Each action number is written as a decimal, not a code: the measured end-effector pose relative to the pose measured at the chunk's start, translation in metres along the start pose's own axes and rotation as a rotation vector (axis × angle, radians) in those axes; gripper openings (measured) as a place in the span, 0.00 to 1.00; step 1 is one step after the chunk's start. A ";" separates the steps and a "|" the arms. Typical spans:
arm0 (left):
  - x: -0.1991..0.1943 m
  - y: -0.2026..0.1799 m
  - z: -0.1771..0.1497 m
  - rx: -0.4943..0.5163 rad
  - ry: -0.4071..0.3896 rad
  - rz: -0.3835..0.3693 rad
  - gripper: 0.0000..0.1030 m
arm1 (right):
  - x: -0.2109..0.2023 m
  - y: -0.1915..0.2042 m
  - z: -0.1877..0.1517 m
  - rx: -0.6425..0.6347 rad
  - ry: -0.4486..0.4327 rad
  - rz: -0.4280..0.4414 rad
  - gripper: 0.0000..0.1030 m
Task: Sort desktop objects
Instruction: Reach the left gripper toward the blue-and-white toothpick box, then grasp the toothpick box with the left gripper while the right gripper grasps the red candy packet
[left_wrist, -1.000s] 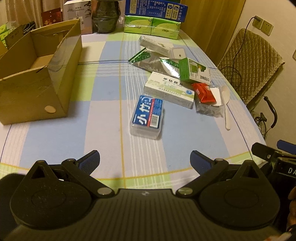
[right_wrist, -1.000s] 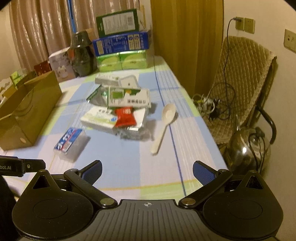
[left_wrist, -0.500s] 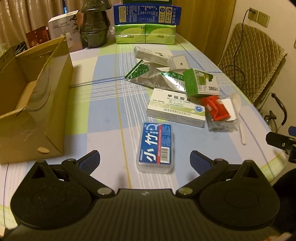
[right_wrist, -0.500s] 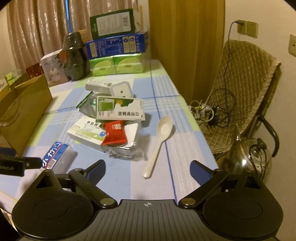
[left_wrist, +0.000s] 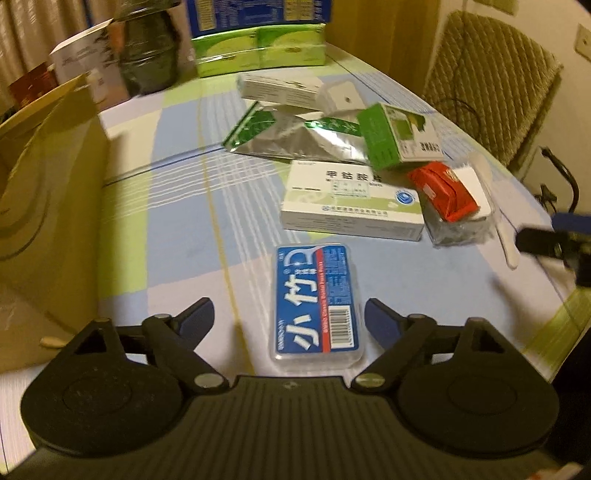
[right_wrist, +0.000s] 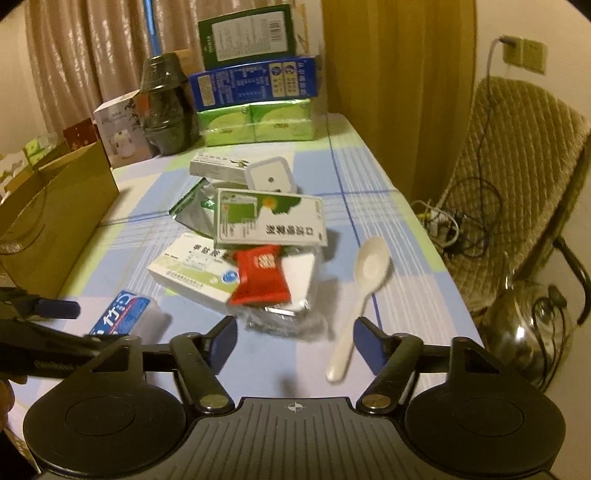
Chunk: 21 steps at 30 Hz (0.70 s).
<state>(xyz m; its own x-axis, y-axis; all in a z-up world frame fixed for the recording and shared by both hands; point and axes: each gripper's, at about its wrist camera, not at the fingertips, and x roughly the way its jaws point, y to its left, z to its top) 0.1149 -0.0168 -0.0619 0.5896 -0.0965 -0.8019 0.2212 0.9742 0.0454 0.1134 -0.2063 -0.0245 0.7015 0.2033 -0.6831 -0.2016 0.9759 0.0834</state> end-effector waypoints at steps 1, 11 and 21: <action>0.003 -0.002 0.000 0.016 -0.002 0.002 0.78 | 0.003 0.002 0.002 -0.008 -0.002 0.002 0.62; 0.023 -0.002 0.003 0.070 0.018 -0.023 0.50 | 0.029 0.018 0.012 -0.053 -0.012 0.020 0.61; 0.023 0.016 0.005 0.002 -0.003 -0.017 0.50 | 0.064 0.031 0.021 -0.118 0.001 -0.025 0.49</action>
<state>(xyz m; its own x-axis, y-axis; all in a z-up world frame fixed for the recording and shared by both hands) 0.1359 -0.0044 -0.0768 0.5882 -0.1140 -0.8007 0.2329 0.9720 0.0327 0.1665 -0.1612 -0.0508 0.7068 0.1787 -0.6845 -0.2631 0.9646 -0.0198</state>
